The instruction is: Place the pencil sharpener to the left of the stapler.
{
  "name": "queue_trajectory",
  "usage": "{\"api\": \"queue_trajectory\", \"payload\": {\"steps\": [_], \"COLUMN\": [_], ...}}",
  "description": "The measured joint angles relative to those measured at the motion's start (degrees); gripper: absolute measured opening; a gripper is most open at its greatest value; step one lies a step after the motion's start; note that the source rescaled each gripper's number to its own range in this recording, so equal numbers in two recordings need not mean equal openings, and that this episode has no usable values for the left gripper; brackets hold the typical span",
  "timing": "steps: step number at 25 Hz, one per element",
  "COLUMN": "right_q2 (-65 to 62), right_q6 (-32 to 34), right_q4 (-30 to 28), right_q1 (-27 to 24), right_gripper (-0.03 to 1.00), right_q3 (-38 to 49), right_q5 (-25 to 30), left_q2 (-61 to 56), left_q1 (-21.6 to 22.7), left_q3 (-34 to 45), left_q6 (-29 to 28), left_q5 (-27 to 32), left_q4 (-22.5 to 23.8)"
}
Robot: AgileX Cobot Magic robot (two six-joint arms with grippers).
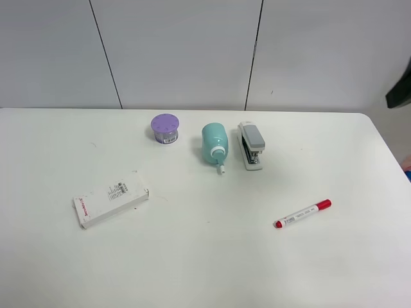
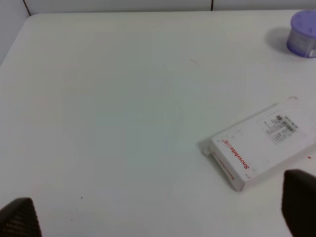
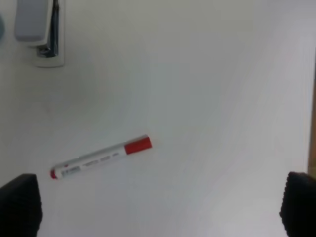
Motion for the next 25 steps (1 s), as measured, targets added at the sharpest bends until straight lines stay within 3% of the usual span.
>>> {"api": "queue_trajectory", "payload": {"steps": [6,15,25], "right_q2": [-18.58,-41.17,-58.13], "right_q6": [-6.60,-8.37,2.51], "right_q4": [-1.19,-2.15,-2.31], "right_q1": [-0.28,-0.28,-0.28], "right_gripper": [0.91,0.91,0.91], "right_q3": [8.28,13.56,30.93], "right_q5": [0.06,0.08,-7.04], "left_q2": [0.00,0.00,0.00], "left_q1": [0.00,0.00,0.00], "left_q3": [0.00,0.00,0.00], "left_q6": [0.00,0.00,0.00], "left_q5": [0.00,0.00,0.00], "left_q4": [0.00,0.00,0.00]}}
